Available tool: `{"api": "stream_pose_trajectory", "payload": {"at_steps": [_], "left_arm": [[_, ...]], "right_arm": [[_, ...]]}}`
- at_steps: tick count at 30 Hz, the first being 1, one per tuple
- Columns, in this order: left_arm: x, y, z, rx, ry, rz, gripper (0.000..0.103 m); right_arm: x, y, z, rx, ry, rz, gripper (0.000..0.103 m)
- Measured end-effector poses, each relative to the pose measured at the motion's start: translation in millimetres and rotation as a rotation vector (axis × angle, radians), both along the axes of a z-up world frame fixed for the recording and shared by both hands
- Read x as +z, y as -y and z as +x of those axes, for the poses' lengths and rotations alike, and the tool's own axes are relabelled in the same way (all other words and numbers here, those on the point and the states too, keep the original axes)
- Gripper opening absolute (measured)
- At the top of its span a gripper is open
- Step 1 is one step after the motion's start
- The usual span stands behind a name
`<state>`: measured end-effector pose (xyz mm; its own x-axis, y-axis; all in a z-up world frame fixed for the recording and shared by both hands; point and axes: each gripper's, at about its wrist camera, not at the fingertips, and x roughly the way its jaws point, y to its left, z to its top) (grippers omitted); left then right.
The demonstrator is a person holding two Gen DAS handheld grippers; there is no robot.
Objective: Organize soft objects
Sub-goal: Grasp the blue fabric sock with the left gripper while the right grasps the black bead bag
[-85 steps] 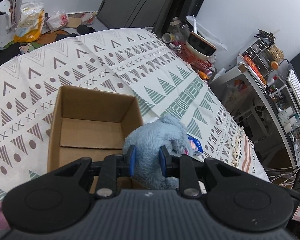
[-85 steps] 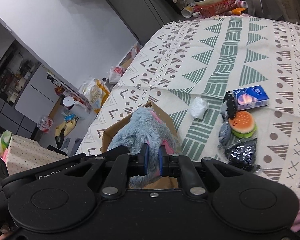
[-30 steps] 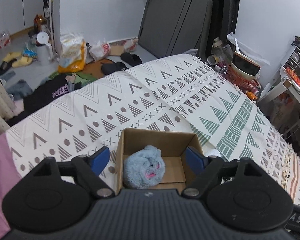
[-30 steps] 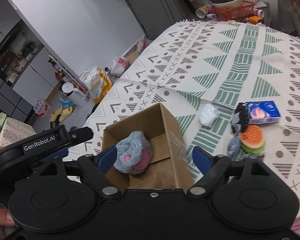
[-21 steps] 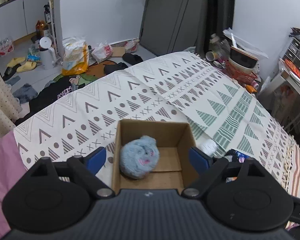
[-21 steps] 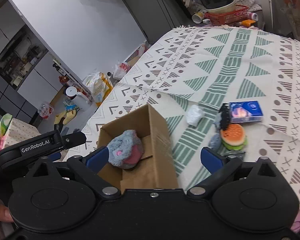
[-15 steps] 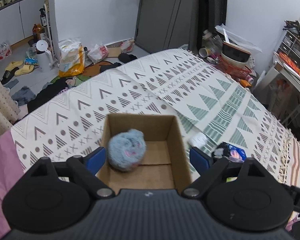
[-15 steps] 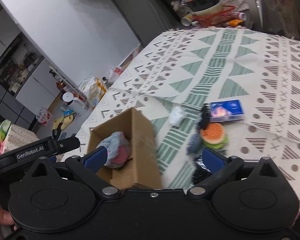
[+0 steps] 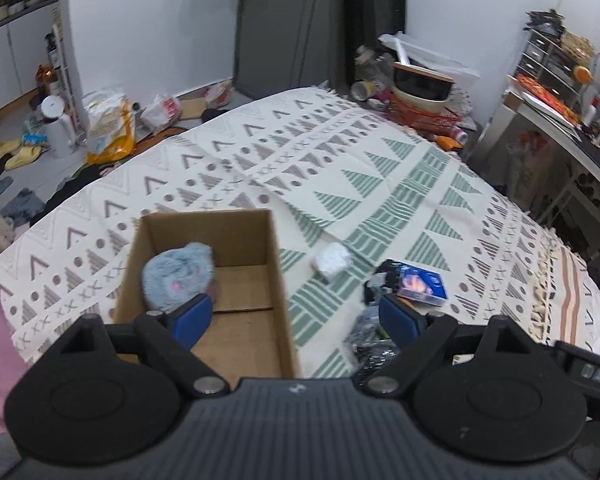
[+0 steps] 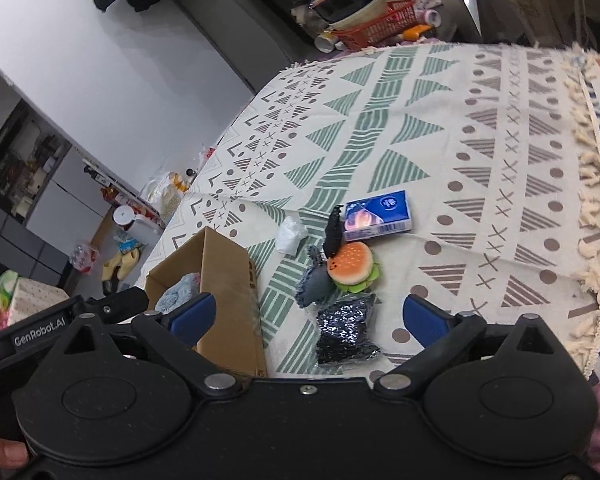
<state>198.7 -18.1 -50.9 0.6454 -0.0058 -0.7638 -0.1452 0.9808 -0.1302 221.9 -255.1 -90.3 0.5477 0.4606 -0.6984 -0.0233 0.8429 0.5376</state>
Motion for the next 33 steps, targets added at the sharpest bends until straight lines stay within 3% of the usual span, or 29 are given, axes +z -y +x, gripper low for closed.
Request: {"api": "stream_pose_trajectory", "payload": {"at_steps": [3,9,20,33], "left_arm": [[-1.7,11.0,3.3,-0.021,-0.005,0.000,0.089],[-7.7,29.9,9.0,-0.074,-0.018,0.002,0.083],[-29.4,51.4,30.0,-0.154,-0.090,0.003,0.060],[-68.5,62.7,56.7,-0.228,-0.185,0.015,0.053]], "right_arm": [[-12.9,6.9,2.9,-0.007,-0.042,0.029,0.082],[-35.1,17.4,1.2,-0.025,-0.077,0.084,0.082],[-62.1,20.2,7.9,-0.038,-0.122,0.115,0.074],[-96.6,7.9,31.0,0.007,-0.215,0.125,0.065]]}}
